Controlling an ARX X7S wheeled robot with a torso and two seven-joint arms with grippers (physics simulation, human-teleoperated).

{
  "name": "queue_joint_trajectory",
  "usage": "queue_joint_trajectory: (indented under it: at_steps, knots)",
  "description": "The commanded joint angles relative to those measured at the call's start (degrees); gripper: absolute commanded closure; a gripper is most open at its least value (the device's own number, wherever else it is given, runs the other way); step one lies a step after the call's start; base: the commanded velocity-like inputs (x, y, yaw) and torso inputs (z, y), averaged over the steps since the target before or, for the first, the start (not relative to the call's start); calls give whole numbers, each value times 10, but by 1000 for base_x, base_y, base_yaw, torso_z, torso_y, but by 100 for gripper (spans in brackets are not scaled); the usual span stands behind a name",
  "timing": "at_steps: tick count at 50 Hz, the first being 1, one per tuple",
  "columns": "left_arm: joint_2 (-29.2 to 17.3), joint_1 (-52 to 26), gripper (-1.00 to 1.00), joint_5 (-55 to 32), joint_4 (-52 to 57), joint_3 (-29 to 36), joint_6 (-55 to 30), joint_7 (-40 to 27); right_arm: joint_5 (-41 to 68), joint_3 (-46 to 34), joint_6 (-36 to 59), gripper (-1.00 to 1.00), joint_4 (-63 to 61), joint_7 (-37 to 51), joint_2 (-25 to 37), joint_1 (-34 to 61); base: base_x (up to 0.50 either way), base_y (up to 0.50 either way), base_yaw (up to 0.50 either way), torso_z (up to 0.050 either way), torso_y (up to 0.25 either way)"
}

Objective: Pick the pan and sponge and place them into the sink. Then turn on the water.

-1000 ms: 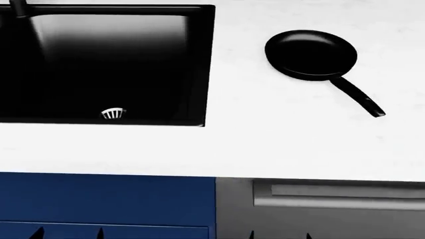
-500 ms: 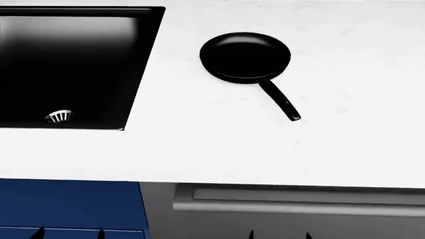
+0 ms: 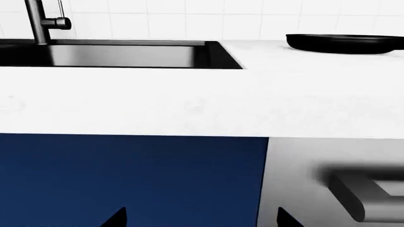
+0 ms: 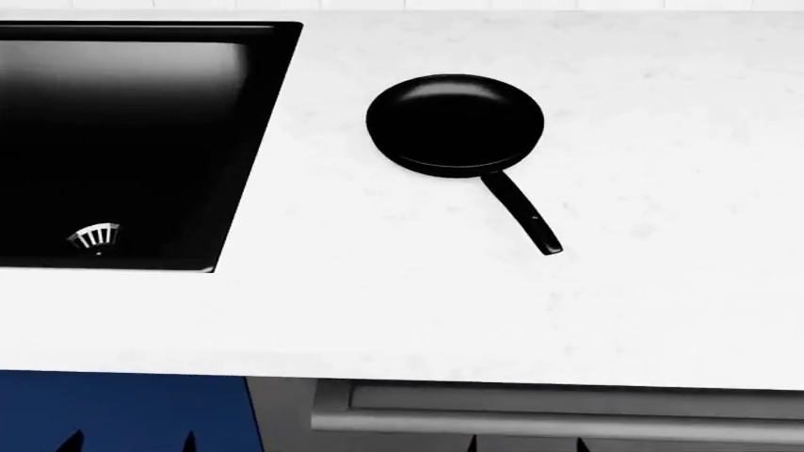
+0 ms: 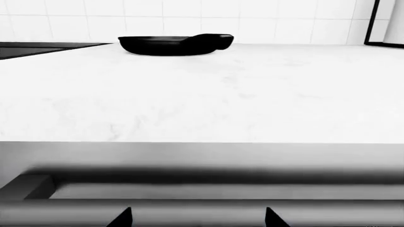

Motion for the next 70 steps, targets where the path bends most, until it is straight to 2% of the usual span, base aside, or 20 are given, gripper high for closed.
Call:
queue_joint_trajectory:
  at_steps: [1,22,63,70]
  knots:
    - [-8,5,-100,-11,1,1,3,-1,6,-5,-1,-100,1,6,4,1,0,0,0,0,0]
    - [-10,4,-100,-20,11,8,22,-11,18,-13,-4,-100,2,12,10,1,0,0,0,1,0]
    - [-23,3,-100,-34,7,24,37,-17,32,-28,-5,-100,3,23,22,6,0,0,0,50,0]
    - [-29,5,-100,-34,15,29,27,-20,34,-30,-5,-100,4,24,24,7,0,0,0,0,0]
